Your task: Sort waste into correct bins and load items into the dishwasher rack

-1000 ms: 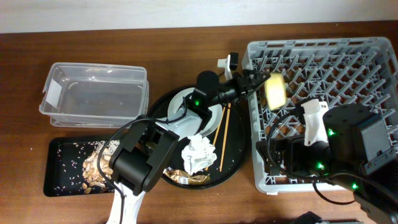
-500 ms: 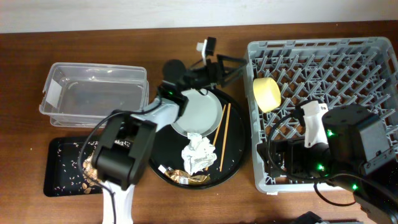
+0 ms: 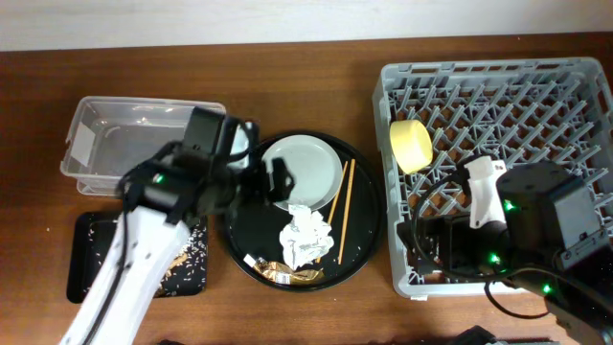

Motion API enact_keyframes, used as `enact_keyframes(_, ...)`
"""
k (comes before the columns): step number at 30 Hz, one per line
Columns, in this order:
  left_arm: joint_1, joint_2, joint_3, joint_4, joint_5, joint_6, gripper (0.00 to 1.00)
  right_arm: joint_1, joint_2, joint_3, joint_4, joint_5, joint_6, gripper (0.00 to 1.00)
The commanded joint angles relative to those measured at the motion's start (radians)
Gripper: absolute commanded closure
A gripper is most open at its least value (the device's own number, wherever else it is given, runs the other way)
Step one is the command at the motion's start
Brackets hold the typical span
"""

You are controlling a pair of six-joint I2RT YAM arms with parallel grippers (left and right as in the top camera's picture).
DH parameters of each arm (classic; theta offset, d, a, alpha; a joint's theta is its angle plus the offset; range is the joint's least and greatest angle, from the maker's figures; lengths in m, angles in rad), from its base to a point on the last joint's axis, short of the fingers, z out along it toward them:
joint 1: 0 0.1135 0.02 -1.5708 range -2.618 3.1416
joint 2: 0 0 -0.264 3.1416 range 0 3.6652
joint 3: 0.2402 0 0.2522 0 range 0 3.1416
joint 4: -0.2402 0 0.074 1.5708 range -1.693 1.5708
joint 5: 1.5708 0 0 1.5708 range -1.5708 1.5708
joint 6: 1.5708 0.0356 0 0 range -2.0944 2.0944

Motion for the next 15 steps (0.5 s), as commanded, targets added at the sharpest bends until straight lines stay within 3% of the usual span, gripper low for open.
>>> enact_keyframes(1, 0.006, -0.112, 0.001, -0.068, -0.158, 0.059, 0.01, 0.005, -0.004, 0.002, 0.005, 0.004, 0.0, 0.02)
enact_keyframes(10, 0.005, -0.292, 0.001, -0.144, -0.152, 0.058, 0.01, 0.006, 0.009, 0.002, 0.021, 0.001, 0.0, 0.02)
enact_keyframes(15, 0.006, -0.303, 0.001, -0.206, -0.175, 0.093, 0.01, 0.068, 0.21, -0.011, -0.028, -0.07, -0.026, 0.02)
